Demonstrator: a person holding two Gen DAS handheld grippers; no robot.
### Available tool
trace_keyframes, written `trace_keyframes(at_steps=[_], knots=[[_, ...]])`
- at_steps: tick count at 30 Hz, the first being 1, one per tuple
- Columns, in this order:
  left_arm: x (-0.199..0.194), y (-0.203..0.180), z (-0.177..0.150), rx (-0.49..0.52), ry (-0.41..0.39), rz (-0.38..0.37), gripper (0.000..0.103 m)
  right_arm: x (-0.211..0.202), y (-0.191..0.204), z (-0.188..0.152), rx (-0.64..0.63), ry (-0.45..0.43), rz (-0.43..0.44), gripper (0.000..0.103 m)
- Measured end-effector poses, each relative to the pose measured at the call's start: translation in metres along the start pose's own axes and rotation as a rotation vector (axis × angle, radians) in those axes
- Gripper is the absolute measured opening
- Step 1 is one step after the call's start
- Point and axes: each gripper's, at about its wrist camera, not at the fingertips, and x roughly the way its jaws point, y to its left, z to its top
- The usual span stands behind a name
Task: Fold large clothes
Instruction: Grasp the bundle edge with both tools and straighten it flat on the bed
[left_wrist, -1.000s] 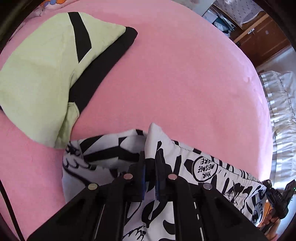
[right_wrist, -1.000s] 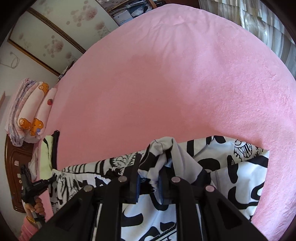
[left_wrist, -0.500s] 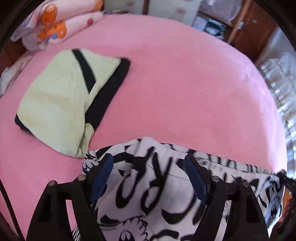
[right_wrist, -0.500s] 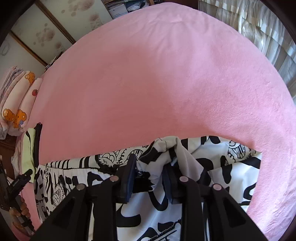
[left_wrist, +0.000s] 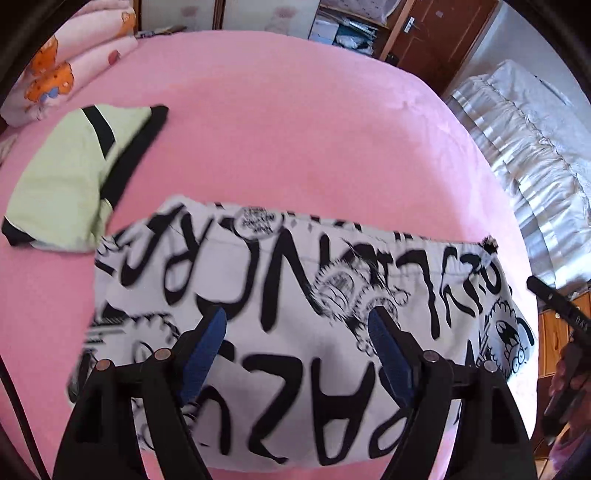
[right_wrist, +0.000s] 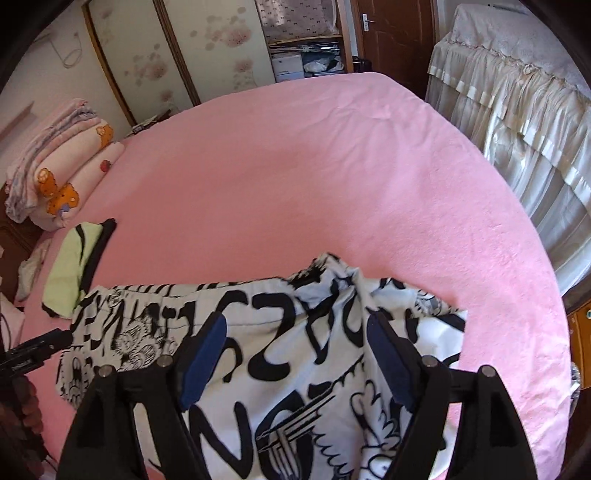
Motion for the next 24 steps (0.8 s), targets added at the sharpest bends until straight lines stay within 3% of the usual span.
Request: trace_keyframes(at_steps=[2, 5, 8, 11, 16, 17, 19, 24], knots=[[0.007, -0.007, -0.007, 0.016, 0.029, 0.006, 0.078, 0.005, 0.012, -0.013, -0.015, 0.044, 0.025, 0.079], [0.012, -0.011, -0.013, 0.034, 0.048, -0.005, 0.078, 0.014, 0.011, -0.034, -0.053, 0.088, -0.068, 0.078], [0.018, -0.012, -0.018, 0.046, 0.069, -0.009, 0.078, 0.017, -0.015, -0.044, -0.011, 0.097, -0.128, 0.078], [0.023, -0.013, -0.023, 0.045, 0.094, -0.01, 0.078, 0.021, -0.036, -0.045, -0.018, 0.102, -0.221, 0.072], [0.032, -0.018, -0.031, 0.046, 0.143, -0.024, 0.078, 0.038, -0.058, -0.047, -0.006, 0.21, -0.259, 0.034], [0.034, -0.02, -0.033, 0.053, 0.151, -0.019, 0.078, 0.039, -0.061, -0.049, -0.008, 0.221, -0.242, 0.028], [0.038, -0.024, -0.038, 0.07, 0.167, -0.012, 0.078, 0.04, -0.065, -0.054, -0.001, 0.241, -0.208, 0.007], [0.046, -0.028, -0.047, 0.083, 0.19, 0.002, 0.078, 0.038, -0.088, -0.075, 0.111, 0.295, -0.204, 0.003]])
